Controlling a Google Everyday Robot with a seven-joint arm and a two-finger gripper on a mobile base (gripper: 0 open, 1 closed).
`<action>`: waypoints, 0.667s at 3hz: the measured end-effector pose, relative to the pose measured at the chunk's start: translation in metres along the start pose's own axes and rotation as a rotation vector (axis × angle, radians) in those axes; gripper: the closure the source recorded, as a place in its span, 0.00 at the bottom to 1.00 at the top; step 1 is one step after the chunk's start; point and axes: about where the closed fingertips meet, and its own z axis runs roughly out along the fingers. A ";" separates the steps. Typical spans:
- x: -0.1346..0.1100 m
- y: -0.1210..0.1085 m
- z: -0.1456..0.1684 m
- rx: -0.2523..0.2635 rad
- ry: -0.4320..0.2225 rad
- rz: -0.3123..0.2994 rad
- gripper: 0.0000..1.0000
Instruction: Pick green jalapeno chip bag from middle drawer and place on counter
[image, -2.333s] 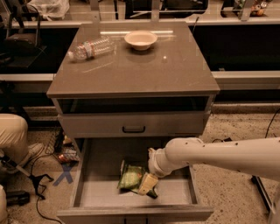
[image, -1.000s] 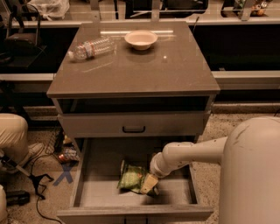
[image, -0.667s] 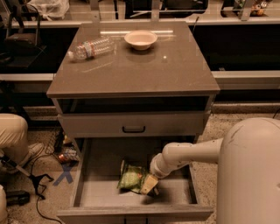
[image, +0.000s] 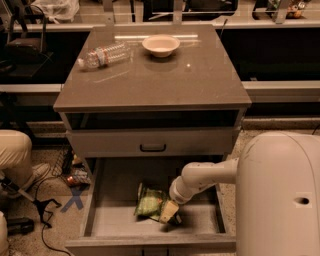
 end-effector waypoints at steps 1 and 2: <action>0.008 0.000 0.001 -0.002 0.028 0.006 0.14; 0.017 0.001 0.000 -0.003 0.049 0.008 0.45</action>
Offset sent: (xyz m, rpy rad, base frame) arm -0.0067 -0.0210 -0.0068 -0.0653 0.0235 -0.0079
